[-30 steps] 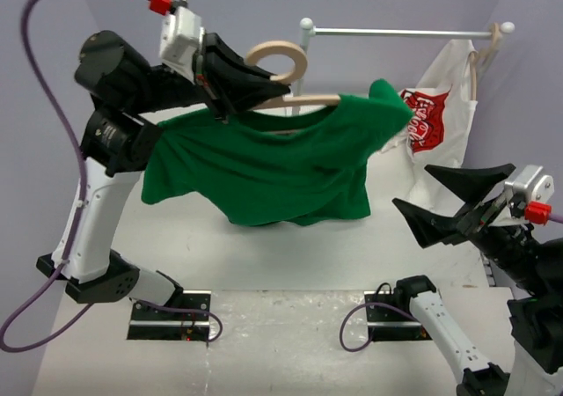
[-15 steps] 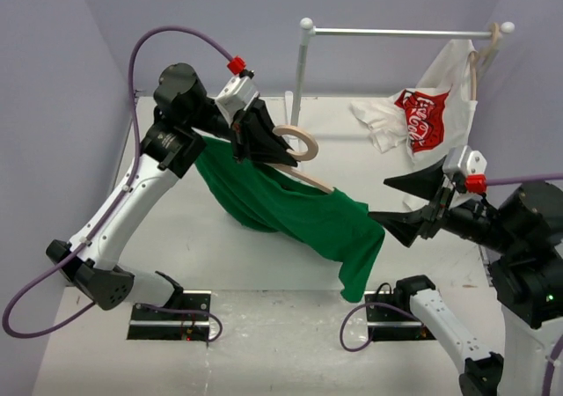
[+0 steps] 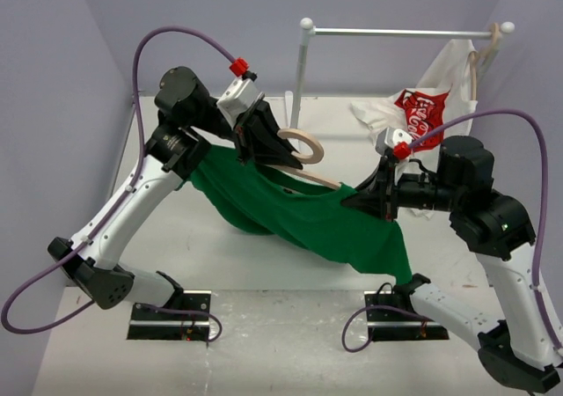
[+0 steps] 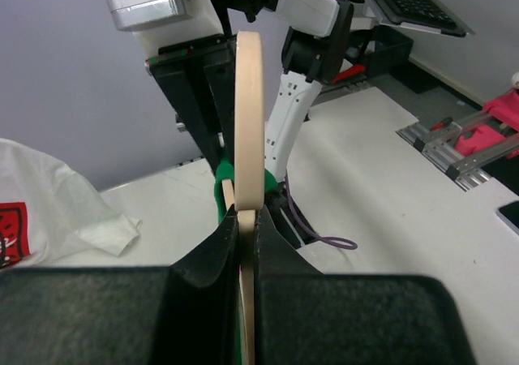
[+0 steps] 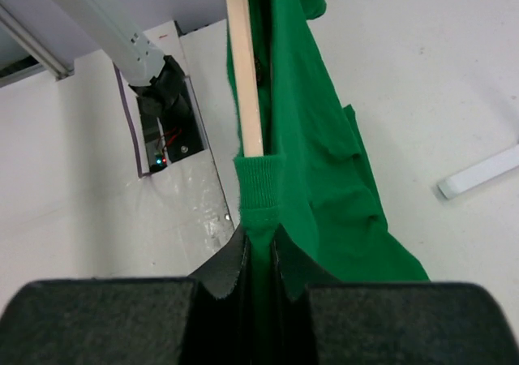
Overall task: Place the t-shirt on the hanger
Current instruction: Place the T-shirt on the hanger, then place the hanger at the clothesline.
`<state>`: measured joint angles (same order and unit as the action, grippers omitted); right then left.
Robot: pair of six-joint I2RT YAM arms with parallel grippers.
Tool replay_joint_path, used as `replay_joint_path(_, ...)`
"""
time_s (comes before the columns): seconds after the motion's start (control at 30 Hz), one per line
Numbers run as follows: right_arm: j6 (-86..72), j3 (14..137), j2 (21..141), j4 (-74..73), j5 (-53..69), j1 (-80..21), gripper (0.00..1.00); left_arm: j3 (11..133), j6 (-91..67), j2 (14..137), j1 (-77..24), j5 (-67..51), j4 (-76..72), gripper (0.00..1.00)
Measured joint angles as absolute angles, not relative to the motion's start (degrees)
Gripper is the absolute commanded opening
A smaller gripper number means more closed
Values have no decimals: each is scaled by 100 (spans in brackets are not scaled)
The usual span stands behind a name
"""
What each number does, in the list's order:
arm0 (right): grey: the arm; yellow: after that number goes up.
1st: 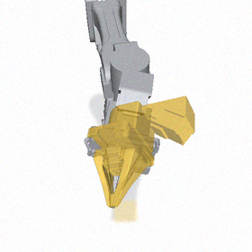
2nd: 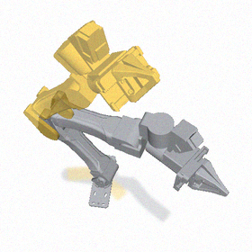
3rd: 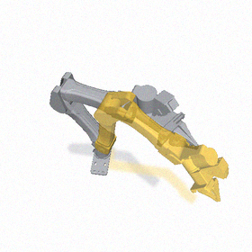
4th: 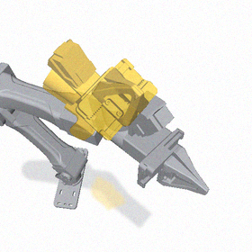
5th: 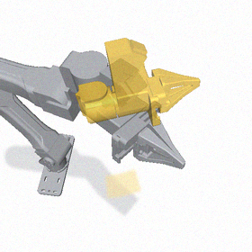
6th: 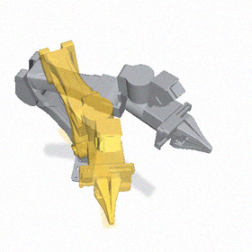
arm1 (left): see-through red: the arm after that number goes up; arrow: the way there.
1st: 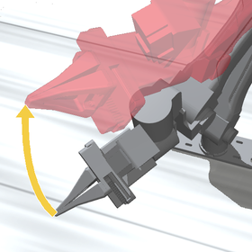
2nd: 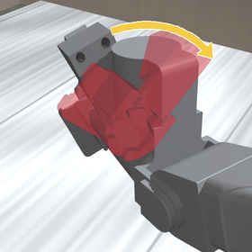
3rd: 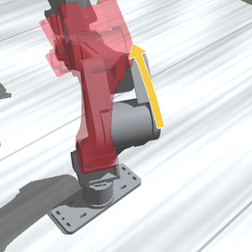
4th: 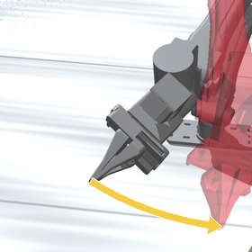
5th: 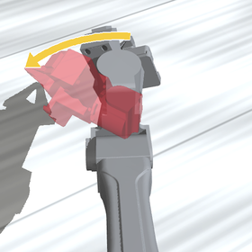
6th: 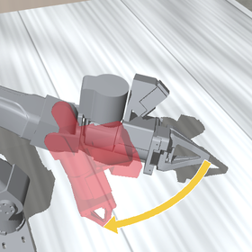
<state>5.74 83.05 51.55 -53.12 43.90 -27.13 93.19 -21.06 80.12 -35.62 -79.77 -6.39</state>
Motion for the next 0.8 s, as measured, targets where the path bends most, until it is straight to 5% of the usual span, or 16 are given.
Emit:
replay_joint_path(0.07,615,8242,5159,-5288,4292,-2748,0,9320,-2180,8080,-3529,-7879,-648,6)
replay_joint_path(0.1,630,8198,5140,-5264,4231,-2764,0,9321,-2211,8118,-3514,-7846,-648,55)
replay_joint_path(0.17,588,8084,4986,-5189,3921,-2774,0,9370,-2314,8202,-3511,-7689,-642,96)
replay_joint_path(0.33,259,7831,4555,-5202,2778,-2769,0,9659,-2532,8274,-3400,-6543,-356,100)
replay_joint_path(0.43,-74,7697,4220,-5248,2066,-2764,0,9718,-2501,8068,-3279,-4720,178,100)
replay_joint_path(0.6,-604,7623,3388,-5726,650,-2764,0,9145,-2428,7005,-3224,-1238,1103,100)
replay_joint_path(0.8,-808,8900,3389,-6614,-1327,-2764,0,8180,-2085,5387,-3195,466,1443,100)
